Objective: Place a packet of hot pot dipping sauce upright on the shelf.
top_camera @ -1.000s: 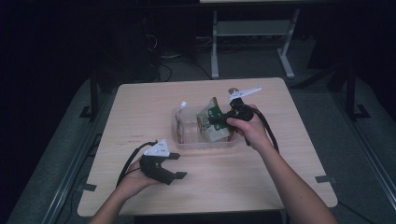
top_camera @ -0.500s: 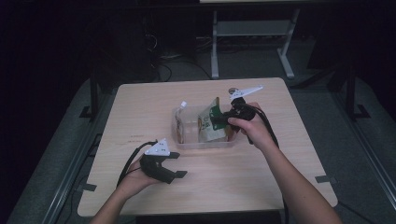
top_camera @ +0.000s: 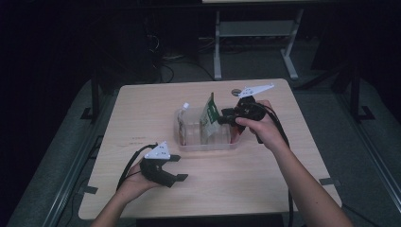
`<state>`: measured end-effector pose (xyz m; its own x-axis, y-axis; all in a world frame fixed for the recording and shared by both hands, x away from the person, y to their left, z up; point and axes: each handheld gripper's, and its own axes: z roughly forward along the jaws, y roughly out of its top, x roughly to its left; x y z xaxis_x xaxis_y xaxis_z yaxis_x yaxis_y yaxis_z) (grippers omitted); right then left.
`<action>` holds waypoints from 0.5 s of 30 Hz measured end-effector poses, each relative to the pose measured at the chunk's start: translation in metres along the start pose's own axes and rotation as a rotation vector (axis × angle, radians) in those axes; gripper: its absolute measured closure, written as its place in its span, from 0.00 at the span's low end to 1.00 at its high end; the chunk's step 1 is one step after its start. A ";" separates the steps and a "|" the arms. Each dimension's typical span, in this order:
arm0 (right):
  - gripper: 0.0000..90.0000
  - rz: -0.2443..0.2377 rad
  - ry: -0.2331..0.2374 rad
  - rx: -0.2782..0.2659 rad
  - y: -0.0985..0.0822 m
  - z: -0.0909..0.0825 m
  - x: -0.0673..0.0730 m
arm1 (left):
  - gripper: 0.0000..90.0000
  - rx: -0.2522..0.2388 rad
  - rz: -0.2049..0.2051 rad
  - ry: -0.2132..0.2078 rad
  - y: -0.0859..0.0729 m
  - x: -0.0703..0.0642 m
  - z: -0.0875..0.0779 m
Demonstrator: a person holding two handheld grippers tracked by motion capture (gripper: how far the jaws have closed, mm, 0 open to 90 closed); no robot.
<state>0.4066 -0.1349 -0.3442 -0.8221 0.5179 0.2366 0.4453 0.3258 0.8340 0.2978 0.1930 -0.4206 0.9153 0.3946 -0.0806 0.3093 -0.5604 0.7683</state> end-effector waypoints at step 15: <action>0.42 -0.093 -0.042 0.038 -0.012 -0.009 0.014 | 0.26 -0.005 -0.008 0.013 0.000 0.004 -0.006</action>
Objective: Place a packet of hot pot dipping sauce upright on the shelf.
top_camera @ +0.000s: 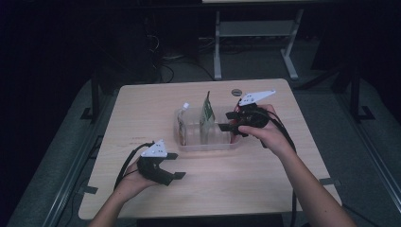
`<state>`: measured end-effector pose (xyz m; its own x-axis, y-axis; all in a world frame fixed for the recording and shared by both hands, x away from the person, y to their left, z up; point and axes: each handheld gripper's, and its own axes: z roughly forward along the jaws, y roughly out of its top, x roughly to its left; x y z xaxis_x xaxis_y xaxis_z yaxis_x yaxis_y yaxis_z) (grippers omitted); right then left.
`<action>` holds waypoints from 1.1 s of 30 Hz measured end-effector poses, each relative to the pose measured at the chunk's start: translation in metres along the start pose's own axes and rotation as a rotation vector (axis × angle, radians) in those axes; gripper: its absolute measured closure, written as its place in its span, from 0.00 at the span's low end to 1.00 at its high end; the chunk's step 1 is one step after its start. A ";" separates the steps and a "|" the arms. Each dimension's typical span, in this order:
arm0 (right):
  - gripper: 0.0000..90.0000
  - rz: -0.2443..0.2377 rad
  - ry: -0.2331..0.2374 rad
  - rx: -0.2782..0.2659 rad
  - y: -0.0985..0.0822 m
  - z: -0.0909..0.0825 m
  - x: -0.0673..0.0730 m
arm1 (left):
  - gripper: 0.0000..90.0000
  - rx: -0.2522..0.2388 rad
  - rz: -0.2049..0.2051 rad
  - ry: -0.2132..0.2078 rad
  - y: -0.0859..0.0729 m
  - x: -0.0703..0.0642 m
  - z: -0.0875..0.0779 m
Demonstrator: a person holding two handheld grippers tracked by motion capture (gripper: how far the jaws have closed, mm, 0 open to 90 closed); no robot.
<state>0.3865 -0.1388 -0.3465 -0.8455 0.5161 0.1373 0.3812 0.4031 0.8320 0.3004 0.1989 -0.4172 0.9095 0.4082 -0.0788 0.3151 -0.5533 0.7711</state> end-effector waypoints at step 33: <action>0.26 -0.026 0.009 0.122 -0.098 -0.023 0.035 | 0.24 0.097 -0.043 -0.002 -0.022 -0.007 -0.010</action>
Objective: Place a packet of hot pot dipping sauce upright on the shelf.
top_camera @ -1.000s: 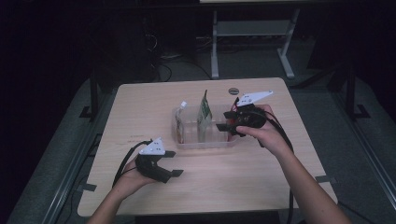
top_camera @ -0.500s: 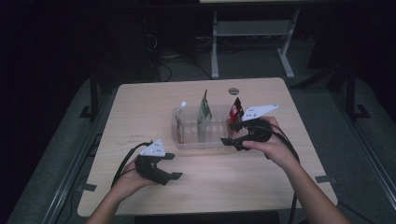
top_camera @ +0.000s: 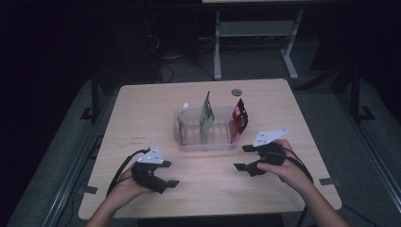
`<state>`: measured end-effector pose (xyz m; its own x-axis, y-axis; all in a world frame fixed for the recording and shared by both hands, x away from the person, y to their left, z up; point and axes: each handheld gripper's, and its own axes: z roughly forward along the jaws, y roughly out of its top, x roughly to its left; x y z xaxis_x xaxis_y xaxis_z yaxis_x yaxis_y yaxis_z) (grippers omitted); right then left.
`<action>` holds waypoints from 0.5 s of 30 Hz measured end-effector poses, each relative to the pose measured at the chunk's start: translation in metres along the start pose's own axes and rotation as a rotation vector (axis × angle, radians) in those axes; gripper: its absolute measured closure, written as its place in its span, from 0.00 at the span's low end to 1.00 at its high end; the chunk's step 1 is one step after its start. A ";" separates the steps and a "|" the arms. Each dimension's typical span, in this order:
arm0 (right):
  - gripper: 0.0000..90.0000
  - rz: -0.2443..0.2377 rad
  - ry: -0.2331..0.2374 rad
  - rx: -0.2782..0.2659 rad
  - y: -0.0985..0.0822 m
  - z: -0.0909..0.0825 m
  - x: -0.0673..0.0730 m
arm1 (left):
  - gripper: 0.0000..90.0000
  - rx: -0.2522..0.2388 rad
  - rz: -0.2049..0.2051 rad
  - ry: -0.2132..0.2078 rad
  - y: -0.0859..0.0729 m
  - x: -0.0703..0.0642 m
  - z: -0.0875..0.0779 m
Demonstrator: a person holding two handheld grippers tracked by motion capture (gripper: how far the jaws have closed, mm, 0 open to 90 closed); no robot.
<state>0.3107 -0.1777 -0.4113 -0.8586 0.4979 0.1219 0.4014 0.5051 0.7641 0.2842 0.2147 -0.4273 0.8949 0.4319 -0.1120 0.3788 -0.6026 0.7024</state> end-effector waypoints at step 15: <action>0.25 0.079 -0.103 0.072 -0.054 -0.015 -0.005 | 0.16 0.048 0.006 0.068 -0.016 0.002 -0.004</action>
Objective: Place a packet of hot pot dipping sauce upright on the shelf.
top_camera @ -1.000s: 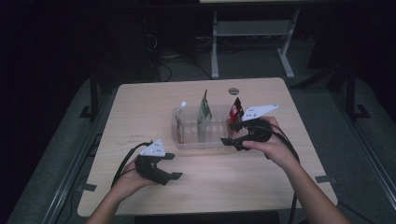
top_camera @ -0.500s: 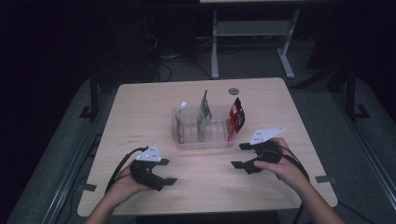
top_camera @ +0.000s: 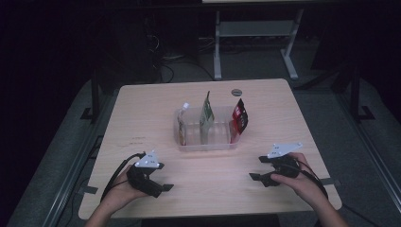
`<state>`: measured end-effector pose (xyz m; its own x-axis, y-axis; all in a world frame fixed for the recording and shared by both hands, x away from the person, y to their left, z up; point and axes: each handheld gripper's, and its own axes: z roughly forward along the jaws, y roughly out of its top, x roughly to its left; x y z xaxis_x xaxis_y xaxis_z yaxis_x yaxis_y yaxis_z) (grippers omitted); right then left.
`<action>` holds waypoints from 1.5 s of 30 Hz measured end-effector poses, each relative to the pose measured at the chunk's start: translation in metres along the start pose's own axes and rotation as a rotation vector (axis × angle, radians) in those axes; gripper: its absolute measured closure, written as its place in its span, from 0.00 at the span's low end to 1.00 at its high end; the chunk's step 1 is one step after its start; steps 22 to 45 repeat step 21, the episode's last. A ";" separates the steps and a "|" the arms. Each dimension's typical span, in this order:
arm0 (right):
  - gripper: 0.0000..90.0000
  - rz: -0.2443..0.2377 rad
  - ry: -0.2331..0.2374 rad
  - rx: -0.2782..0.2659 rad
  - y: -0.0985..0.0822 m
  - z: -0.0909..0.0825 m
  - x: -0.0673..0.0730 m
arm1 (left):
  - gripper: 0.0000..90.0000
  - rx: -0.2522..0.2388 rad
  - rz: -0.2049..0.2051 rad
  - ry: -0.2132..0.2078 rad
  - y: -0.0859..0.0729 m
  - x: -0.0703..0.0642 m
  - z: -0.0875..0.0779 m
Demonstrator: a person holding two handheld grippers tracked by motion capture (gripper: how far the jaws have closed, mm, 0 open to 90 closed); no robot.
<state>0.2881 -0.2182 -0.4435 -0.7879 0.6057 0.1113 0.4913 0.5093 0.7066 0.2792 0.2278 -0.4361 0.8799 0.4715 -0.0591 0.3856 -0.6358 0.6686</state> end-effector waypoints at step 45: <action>0.22 -0.058 -0.047 0.059 -0.011 -0.002 -0.010 | 0.16 0.045 0.051 0.016 -0.009 0.001 0.008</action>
